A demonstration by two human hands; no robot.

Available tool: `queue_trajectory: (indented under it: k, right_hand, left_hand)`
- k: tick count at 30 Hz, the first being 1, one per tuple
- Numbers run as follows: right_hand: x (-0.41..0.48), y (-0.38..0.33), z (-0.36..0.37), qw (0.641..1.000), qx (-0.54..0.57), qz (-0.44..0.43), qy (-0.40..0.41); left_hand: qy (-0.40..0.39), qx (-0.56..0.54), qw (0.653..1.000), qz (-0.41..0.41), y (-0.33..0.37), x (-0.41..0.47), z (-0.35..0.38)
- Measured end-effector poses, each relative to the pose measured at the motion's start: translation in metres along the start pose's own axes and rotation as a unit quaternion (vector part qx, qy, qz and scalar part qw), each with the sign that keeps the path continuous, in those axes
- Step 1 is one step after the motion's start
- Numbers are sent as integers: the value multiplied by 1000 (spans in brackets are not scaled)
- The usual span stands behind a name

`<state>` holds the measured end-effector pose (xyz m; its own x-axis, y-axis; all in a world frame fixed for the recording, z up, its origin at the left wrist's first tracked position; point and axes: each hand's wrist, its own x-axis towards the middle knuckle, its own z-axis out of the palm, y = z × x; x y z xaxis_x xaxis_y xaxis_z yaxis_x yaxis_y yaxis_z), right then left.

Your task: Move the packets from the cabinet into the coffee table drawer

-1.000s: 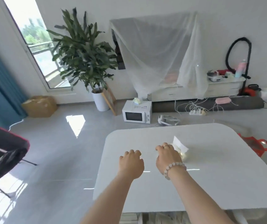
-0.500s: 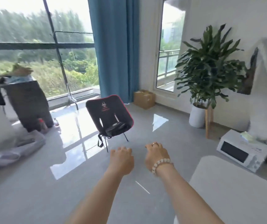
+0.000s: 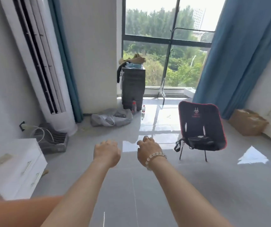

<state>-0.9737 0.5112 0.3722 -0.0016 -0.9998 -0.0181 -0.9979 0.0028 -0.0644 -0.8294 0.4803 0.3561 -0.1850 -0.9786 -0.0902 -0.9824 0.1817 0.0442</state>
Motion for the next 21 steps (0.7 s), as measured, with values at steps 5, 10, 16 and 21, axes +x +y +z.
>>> queue_trajectory:
  k: [5, 10, 16, 21]
  right_hand:
    - [52, -76, 22, 991, -27, -125, -37]
    - [115, -134, 28, 971, -34, -234, -45]
    - [206, -190, 3, 948, -13, -317, -29]
    - [274, -212, 0, 939, 5, -342, -40]
  left_hand:
    - [-7, -35, 992, -121, -85, 9, 14]
    - [-15, -60, 975, -212, -147, 36, 16]
    - [13, -18, 958, -285, -203, 88, -16]
    - [16, -6, 944, -331, -236, 139, -30]
